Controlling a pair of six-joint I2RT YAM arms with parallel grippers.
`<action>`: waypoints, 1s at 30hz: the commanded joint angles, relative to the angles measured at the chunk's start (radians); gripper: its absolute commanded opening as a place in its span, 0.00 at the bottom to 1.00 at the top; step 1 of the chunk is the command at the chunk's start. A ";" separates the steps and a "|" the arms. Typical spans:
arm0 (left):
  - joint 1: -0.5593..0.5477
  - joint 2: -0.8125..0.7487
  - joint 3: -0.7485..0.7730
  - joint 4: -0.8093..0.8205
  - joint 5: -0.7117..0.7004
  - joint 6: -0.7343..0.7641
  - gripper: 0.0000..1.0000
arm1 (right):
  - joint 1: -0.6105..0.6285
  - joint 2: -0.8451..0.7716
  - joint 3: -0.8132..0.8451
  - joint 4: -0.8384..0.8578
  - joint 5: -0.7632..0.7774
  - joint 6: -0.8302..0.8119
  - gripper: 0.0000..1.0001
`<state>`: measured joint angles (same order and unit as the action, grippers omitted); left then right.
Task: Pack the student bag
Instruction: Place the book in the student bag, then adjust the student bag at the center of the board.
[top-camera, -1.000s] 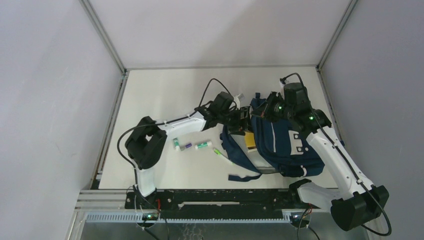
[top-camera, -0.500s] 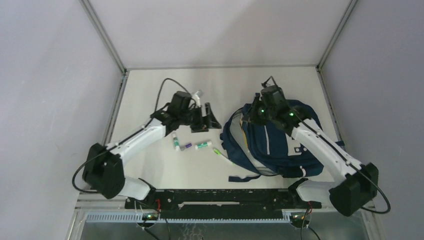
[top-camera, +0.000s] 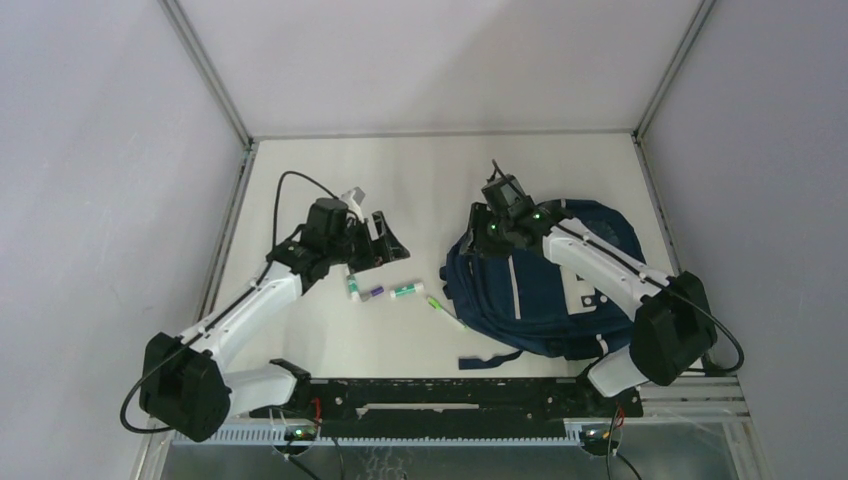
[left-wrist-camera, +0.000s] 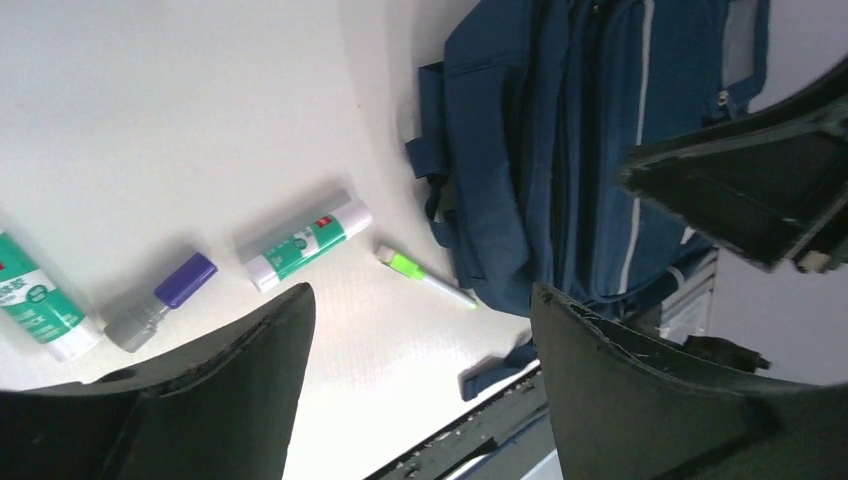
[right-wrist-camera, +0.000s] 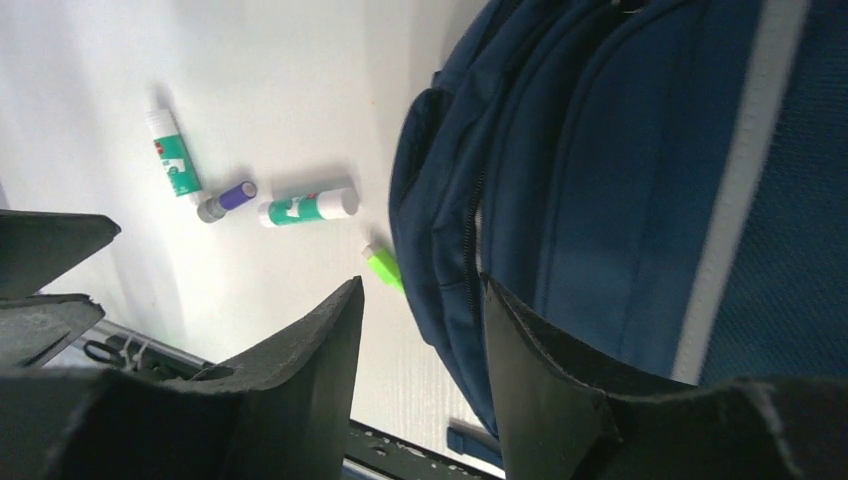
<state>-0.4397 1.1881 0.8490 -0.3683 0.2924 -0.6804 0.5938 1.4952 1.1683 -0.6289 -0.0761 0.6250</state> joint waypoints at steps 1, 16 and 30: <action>-0.031 -0.040 -0.026 0.017 -0.073 0.050 0.83 | 0.001 -0.103 0.008 -0.034 0.142 -0.038 0.56; -0.106 0.011 -0.010 0.014 -0.153 0.052 0.81 | 0.165 -0.016 -0.024 -0.067 0.374 -0.054 0.48; -0.106 0.033 -0.021 0.023 -0.116 0.044 0.81 | 0.153 0.103 -0.024 -0.061 0.424 -0.024 0.04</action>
<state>-0.5423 1.2251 0.8310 -0.3710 0.1623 -0.6468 0.7536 1.6199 1.1431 -0.6781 0.2840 0.5816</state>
